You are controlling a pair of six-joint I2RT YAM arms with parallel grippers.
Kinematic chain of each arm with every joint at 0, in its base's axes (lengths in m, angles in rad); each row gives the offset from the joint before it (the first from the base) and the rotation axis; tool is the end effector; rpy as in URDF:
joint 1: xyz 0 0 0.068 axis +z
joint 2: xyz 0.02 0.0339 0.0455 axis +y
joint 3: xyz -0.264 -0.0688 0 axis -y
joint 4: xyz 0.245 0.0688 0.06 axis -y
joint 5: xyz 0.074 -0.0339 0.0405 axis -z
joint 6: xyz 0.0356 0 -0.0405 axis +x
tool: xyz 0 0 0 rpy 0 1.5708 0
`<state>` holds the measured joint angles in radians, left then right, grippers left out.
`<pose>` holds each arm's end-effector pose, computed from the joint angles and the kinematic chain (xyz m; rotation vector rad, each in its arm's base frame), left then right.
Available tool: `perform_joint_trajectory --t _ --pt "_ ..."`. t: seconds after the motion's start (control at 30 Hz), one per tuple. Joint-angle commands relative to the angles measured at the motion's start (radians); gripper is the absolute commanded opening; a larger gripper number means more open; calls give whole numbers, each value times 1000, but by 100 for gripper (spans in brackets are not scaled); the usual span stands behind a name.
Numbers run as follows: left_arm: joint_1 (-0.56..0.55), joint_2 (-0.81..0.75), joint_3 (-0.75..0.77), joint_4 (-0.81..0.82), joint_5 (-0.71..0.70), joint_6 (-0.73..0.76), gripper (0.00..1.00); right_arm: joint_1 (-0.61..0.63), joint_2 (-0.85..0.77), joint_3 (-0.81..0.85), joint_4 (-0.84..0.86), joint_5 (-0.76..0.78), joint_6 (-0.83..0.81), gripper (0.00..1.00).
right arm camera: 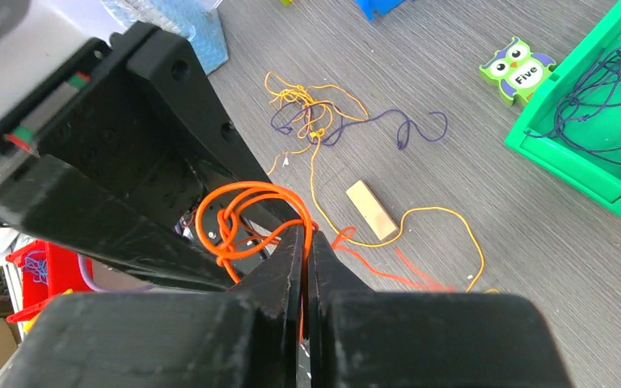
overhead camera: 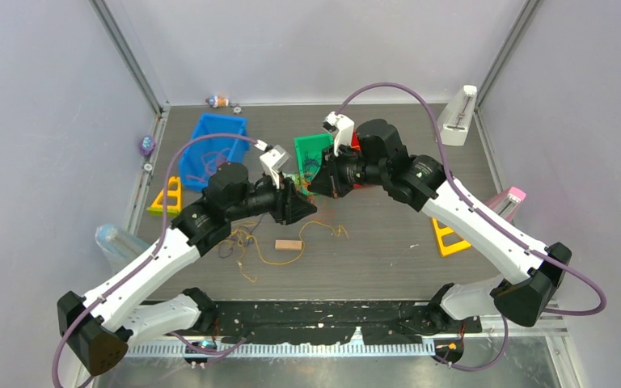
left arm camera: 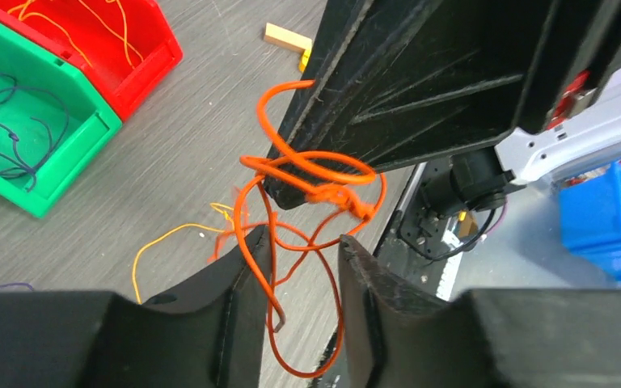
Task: Untangle the cables
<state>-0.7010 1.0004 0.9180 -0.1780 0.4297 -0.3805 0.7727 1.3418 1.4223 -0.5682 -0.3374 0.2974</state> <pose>0.1657 -0.1593 0.3480 0.6303 1.8621 -1.1297 0.2026 0.2140 0.3997 -0.7282 2.0602 0.9852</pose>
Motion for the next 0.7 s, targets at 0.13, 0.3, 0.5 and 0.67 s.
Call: perform_joint_trajectory --t 0.13,0.3,0.5,0.67 --pt "-14 32 33 37 100 0 0 6 -47 -17 80 91 -8 10" --pt "-6 16 -7 7 -99 -23 0 6 -146 -96 115 240 0 71" --pt "123 7 13 -125 -269 -41 0 -6 -292 -233 143 534 9 94" --pt "278 -9 46 -231 -436 -9 0 -8 -389 -353 204 692 6 98"
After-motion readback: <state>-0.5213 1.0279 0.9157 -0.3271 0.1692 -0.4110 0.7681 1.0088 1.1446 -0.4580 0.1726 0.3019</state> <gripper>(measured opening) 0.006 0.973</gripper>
